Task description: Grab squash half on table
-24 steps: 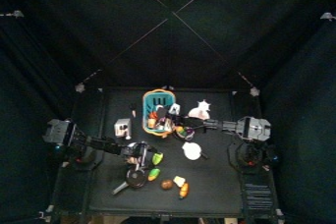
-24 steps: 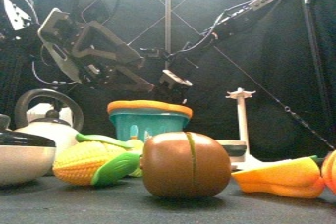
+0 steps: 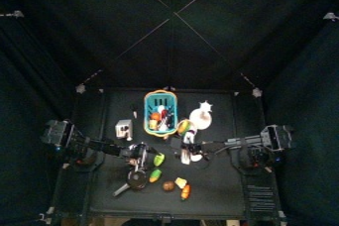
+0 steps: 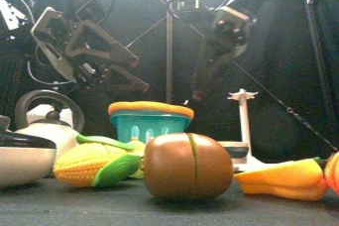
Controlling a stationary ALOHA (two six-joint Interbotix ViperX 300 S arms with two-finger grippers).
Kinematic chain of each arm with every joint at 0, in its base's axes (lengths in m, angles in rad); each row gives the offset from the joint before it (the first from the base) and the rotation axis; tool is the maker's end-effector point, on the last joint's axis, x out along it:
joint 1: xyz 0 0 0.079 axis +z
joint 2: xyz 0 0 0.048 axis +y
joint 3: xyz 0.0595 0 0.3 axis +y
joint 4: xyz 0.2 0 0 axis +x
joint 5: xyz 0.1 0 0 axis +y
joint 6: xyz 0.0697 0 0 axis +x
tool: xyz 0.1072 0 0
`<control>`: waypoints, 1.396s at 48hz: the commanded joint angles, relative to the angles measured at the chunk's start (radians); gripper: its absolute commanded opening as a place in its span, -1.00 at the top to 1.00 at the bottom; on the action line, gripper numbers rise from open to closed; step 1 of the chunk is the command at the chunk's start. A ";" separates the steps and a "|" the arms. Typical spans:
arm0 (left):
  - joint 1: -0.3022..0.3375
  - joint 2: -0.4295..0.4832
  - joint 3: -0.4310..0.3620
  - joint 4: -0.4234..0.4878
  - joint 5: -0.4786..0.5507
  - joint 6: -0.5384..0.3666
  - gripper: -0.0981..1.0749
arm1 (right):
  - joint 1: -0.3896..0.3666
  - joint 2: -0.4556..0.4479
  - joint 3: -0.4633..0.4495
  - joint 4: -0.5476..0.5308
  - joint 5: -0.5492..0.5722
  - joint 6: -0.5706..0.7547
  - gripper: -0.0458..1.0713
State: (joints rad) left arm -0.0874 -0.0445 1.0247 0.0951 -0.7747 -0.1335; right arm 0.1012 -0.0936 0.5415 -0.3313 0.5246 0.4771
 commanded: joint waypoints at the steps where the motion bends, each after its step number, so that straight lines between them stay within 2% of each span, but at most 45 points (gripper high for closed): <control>1: -0.003 -0.012 -0.009 -0.009 -0.011 0.002 -0.90 | 0.084 -0.003 0.028 0.133 -0.020 -0.003 -0.91; 10: -0.003 -0.012 -0.014 -0.018 -0.011 0.003 -0.90 | 0.190 0.069 0.008 0.293 -0.021 -0.003 -0.91; 19: -0.002 -0.012 -0.014 -0.018 -0.011 0.003 -0.90 | 0.219 0.161 -0.052 0.365 -0.014 -0.002 -0.91; 27: -0.002 -0.011 -0.012 -0.020 -0.011 0.002 -0.90 | 0.219 0.235 -0.110 0.364 0.014 -0.003 -0.91; 34: -0.002 -0.009 -0.012 -0.028 -0.011 0.003 -0.90 | 0.218 0.276 -0.138 0.344 0.081 -0.002 -0.91; 52: -0.002 -0.011 -0.011 -0.031 -0.011 0.003 -0.90 | 0.218 0.318 -0.138 0.316 0.092 -0.003 -0.91; 67: 0.000 -0.009 -0.011 -0.031 -0.011 0.003 -0.90 | 0.213 0.308 -0.141 0.261 0.092 -0.003 -0.90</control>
State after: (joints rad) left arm -0.0890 -0.0445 1.0262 0.0660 -0.7747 -0.1319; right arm 0.3191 0.2408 0.4218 -0.0644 0.6197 0.4755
